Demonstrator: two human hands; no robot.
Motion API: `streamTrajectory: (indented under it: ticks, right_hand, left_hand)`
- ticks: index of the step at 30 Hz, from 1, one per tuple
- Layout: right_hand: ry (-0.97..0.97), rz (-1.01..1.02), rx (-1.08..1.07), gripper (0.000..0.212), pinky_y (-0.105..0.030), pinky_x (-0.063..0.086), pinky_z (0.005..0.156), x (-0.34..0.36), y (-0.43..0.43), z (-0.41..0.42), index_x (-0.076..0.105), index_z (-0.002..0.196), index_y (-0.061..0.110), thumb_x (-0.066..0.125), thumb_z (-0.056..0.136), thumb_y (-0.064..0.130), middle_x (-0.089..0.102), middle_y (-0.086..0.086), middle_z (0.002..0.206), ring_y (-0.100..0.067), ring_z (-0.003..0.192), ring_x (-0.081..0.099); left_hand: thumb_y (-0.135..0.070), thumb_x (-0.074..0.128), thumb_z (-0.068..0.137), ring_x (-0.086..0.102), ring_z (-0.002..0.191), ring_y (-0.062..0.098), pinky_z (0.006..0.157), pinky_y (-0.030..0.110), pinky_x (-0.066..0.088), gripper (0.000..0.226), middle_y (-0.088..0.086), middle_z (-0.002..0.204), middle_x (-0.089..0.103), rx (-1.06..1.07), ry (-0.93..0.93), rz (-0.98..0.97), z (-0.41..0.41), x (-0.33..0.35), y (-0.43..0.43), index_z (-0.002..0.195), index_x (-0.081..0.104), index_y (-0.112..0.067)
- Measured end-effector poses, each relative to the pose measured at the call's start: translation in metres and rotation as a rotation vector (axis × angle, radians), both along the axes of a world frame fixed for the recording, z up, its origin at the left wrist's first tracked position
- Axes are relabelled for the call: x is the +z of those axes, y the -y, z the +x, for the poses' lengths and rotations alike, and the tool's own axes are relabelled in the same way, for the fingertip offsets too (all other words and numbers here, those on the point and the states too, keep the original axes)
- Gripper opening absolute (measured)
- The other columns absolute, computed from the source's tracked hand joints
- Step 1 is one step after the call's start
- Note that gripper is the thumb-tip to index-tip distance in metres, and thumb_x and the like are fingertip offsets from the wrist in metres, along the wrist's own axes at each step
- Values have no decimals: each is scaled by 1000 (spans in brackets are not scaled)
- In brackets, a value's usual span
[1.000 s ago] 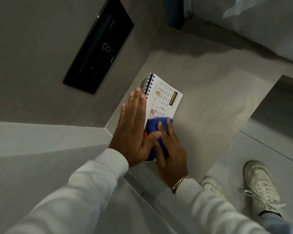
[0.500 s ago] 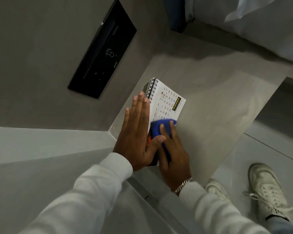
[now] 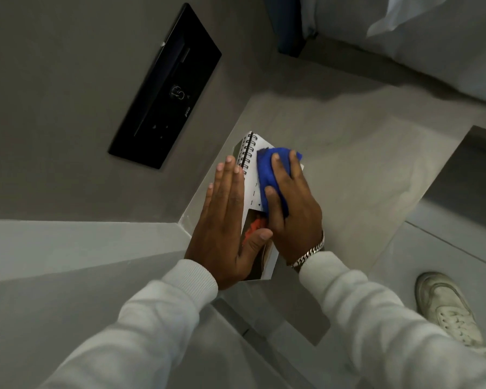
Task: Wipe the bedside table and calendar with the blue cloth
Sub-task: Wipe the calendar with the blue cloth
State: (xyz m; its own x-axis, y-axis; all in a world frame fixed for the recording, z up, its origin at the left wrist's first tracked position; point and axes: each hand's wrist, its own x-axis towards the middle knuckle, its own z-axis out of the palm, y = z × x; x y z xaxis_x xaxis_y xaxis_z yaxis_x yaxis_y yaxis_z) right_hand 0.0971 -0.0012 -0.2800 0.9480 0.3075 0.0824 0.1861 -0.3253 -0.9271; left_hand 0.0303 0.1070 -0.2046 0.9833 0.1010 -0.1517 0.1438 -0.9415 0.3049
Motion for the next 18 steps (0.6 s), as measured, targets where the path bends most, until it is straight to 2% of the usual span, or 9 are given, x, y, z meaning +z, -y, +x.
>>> streamTrajectory:
  ticks: [2, 4, 9, 15, 18]
  right_hand:
    - [-7, -6, 63, 54, -40, 49, 100, -5, 8, -24, 20, 144, 30, 45, 96, 29, 22, -9, 156, -32, 132, 44]
    - [-24, -9, 131, 58, -47, 49, 99, -10, 16, -56, 17, 145, 30, 47, 95, 28, 17, -7, 157, -33, 136, 38]
    - [-41, 19, 172, 58, -50, 49, 99, -12, 23, -93, 13, 146, 36, 42, 96, 29, 17, -6, 158, -30, 141, 32]
    - [-2, 30, 61, 51, -46, 48, 101, -2, 1, -34, 18, 145, 33, 32, 96, 42, 15, -2, 156, -32, 138, 35]
    - [14, 15, -26, 50, -45, 50, 99, 5, -13, -2, 20, 145, 35, 37, 98, 36, 16, 1, 156, -31, 135, 40]
  left_hand:
    - [-66, 22, 91, -10, 152, 18, 124, 46, 6, 87, 7, 165, -9, -1, -7, 1, 0, 1, 0, 153, -4, -11]
    - [-66, 23, 91, -9, 152, 17, 123, 48, 9, 85, 5, 164, -9, -7, 4, -12, 0, 1, 1, 153, -4, -14]
    - [-62, 26, 92, -8, 153, 20, 123, 52, 10, 82, 4, 164, -9, -10, 7, -16, 0, 1, 1, 152, -4, -14]
    - [-66, 24, 91, -9, 152, 20, 122, 53, 12, 87, 9, 165, -7, -36, 16, -16, 1, 4, 2, 152, -7, -13]
    - [-66, 27, 90, -7, 153, 20, 121, 55, 15, 89, 10, 165, -5, -36, 11, -11, 1, 4, 1, 153, -5, -11]
